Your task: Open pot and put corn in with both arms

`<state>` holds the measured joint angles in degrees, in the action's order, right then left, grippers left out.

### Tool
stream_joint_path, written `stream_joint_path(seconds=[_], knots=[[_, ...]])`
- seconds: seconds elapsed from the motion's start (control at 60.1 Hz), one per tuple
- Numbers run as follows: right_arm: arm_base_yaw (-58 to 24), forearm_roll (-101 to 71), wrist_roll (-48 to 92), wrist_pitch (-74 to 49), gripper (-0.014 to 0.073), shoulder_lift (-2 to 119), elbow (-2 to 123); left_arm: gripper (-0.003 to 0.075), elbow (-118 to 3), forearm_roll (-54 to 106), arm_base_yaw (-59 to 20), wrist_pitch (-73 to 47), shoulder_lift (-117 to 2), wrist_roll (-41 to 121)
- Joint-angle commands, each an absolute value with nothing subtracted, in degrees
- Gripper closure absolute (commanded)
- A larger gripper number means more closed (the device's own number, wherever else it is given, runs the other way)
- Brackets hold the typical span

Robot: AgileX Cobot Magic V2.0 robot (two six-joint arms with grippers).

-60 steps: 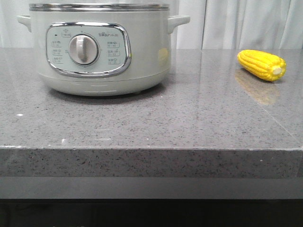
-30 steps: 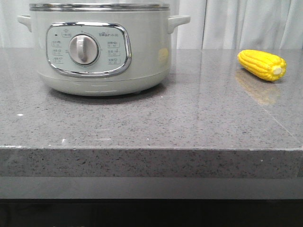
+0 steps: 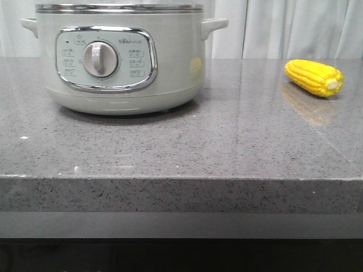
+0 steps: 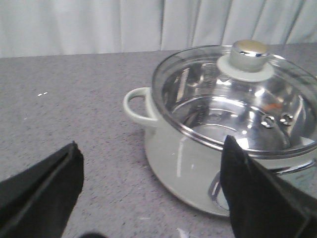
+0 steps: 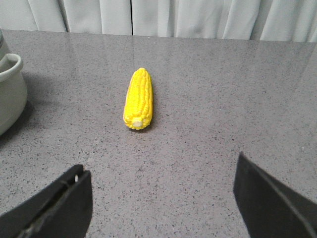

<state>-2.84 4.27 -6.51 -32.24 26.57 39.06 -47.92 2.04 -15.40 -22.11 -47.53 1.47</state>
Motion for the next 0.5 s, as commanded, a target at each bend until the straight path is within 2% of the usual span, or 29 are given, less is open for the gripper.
stream_joint_path(seconds=[0.0, 0.216, 0.483], knots=[[-2.42, 5.14, -6.18, -28.07, -0.0008, 27.27, 40.51, 0.0156, -51.57, 1.83, -19.2, -14.72, -50.98, 1.54], [-2.42, 5.14, -6.18, -28.07, -0.0008, 27.27, 40.51, 0.0156, -57.18, 1.83, -25.68, -5.12, -62.14, 1.54], [-2.42, 5.14, -6.18, -28.07, -0.0008, 27.27, 40.51, 0.0156, -66.15, 2.65, -28.01, 0.0, -75.0, 1.54]])
